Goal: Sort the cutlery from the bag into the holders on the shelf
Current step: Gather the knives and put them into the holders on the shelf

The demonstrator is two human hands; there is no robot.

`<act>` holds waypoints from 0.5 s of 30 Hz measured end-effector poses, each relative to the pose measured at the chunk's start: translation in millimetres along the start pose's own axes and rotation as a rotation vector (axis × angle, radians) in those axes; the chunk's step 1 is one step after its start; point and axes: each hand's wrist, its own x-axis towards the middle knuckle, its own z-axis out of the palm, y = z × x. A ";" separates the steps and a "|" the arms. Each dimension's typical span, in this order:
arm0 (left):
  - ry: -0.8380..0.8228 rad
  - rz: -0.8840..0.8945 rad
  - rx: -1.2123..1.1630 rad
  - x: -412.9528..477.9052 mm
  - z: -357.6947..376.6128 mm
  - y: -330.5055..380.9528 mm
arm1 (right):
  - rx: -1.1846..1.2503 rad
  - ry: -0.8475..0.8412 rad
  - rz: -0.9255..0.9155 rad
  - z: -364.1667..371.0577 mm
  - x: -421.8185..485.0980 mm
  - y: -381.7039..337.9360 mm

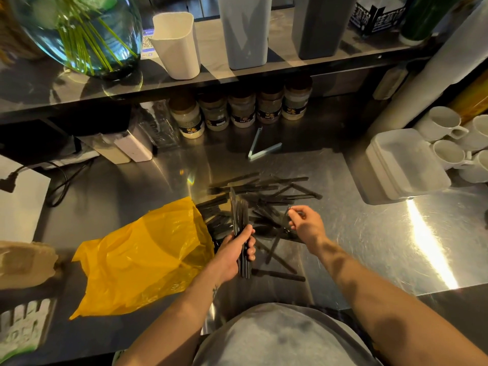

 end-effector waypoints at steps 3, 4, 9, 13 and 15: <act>0.006 0.013 -0.002 1.3 4.0 0.4 | 0.020 -0.084 0.049 9.7 -2.0 6.1; 0.008 0.026 -0.007 1.6 5.9 1.3 | 0.047 -0.090 0.063 12.2 -2.0 6.7; 0.051 0.090 0.003 6.1 20.5 16.0 | 0.263 -0.133 0.138 20.4 -18.7 -11.5; 0.134 0.170 -0.124 16.6 41.4 37.6 | 0.496 -0.253 0.348 32.6 -51.3 -11.9; 0.183 0.219 -0.202 22.0 52.8 48.9 | 0.627 -0.287 0.487 41.5 -62.0 -4.7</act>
